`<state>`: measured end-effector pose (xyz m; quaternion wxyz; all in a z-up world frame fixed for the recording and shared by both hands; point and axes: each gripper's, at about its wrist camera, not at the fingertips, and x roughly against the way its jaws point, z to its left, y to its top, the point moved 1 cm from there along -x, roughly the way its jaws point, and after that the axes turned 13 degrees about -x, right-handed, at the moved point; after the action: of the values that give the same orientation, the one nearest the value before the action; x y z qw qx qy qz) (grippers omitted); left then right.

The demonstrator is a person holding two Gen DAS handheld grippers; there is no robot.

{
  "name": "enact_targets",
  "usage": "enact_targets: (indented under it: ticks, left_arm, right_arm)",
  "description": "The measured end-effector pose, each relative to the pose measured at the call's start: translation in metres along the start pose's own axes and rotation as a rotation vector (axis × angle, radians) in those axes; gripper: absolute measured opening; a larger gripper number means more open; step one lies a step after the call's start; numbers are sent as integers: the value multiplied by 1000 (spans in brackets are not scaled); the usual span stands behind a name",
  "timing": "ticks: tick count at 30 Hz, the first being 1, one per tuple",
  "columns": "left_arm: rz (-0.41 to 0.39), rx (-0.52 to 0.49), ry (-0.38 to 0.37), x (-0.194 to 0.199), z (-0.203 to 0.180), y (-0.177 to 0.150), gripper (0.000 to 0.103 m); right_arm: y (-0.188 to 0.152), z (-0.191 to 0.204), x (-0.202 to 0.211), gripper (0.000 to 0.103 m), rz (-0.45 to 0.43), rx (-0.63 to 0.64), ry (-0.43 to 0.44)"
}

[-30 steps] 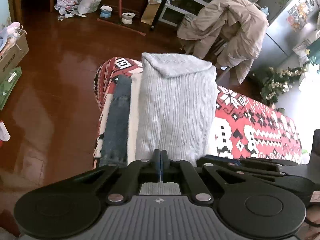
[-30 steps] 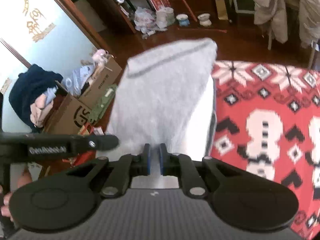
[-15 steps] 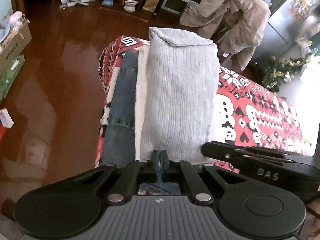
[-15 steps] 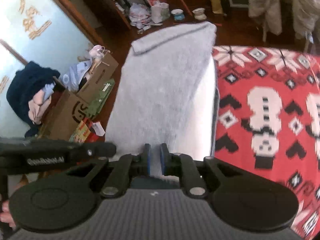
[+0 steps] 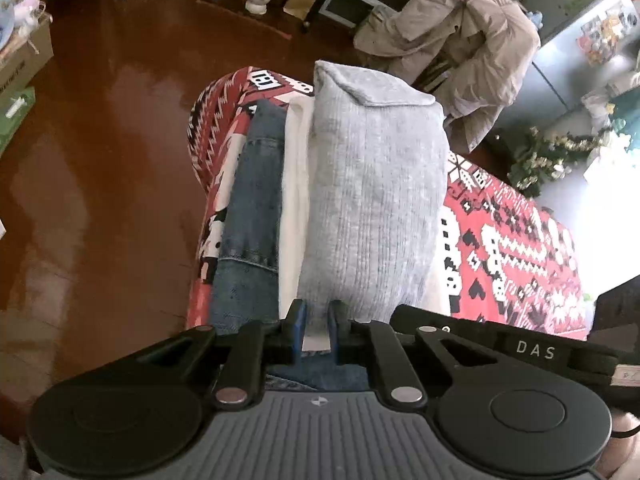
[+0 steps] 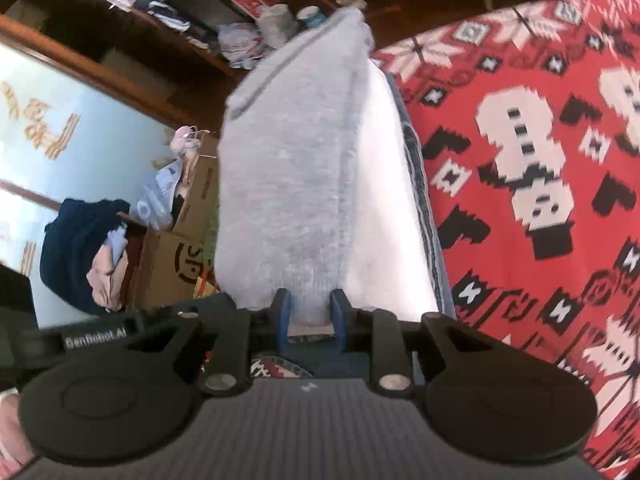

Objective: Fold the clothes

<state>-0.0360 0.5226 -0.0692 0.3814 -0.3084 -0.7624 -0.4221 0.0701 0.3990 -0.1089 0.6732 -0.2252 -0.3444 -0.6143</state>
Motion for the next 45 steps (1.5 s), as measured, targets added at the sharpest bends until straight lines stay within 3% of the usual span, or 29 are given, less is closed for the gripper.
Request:
enact_targets:
  ticks: [8,9,10,15,21,25,28,31,33,34,37,41,43,45]
  left_arm:
    - [-25,69,-54,7,5,-6,3]
    - [-30,86,-66,10,5,-5,3]
    - [-35,103,-79,13,6,-5,3]
    - [-52,186,-162,20,10,-9,3]
    - [-17,276,-156,-2,24,-23,3]
    - [-19,184,-123,9,14,-16,6]
    - [-14,146,-117,18,9,-15,6]
    - [-55,156,-109,28,10,-13,6]
    - [-88,176,-107,32,13,-10,24]
    - [-103,194,-113,32,14,-10,27]
    - [-147,248,-98,31,12,-8,27]
    - [-214,352,-32,30,0,-9,27]
    - [-242,409,8,29,-9,-10,26]
    - [-271,466,48,28,-18,-11,19]
  right_arm:
    - [0,-16,-8,25,-13,-128,21]
    - [0,-16,-9,14,-17,-124,22]
    - [-1,-12,-7,10,-21,-103,15]
    - [3,8,20,9,-53,-2,-6]
    - [0,11,15,10,-35,67,-72]
    - [-2,4,13,19,-31,51,-71]
    - [-2,7,27,20,-57,86,-79]
    - [6,22,44,20,-90,180,-100]
    - [17,35,51,20,-97,232,-90]
    - [24,42,53,20,-100,258,-83]
    - [48,69,47,19,-75,348,-32]
    - [76,111,23,17,-7,565,11]
    - [85,128,8,8,31,677,21]
    - [91,140,-12,4,83,780,10]
